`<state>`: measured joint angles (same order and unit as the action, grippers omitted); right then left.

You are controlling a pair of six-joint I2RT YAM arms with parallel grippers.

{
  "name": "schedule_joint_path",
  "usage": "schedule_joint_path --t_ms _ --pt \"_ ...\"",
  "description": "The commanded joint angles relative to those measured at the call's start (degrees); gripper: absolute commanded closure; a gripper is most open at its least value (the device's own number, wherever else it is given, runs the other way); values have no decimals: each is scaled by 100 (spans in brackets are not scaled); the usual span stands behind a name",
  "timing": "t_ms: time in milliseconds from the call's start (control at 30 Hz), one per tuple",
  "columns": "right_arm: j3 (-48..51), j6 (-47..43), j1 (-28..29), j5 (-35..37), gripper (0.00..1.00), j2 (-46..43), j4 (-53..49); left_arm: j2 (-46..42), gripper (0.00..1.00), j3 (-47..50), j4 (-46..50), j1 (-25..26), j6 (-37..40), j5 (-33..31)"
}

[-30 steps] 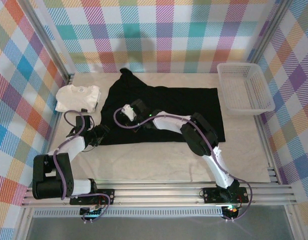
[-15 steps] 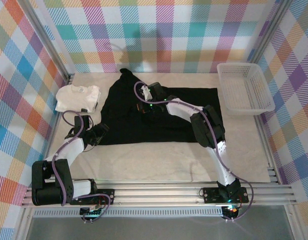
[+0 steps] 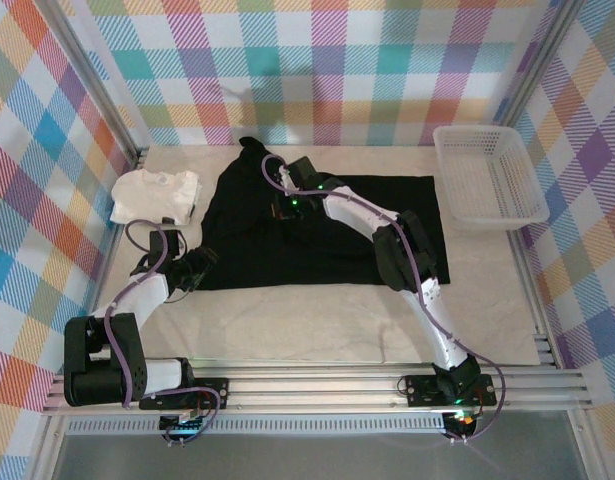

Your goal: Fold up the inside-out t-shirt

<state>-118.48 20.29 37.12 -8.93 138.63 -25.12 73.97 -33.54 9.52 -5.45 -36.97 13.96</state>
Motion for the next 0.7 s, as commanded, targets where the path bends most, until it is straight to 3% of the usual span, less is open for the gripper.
schedule_joint_path --t_ms 0,167,300,667 --pt "-419 211 -39 537 89 150 -739 -137 41 -157 138 -70 139 -91" --pt "-616 80 -96 757 75 56 -1110 -194 41 -309 -198 8 -54 104" --pt "-63 -342 -96 787 68 -489 -912 323 41 -841 -379 471 -27 33" --pt "2099 -592 -98 893 65 -2067 -169 2374 41 -2139 -608 676 -75 -12"
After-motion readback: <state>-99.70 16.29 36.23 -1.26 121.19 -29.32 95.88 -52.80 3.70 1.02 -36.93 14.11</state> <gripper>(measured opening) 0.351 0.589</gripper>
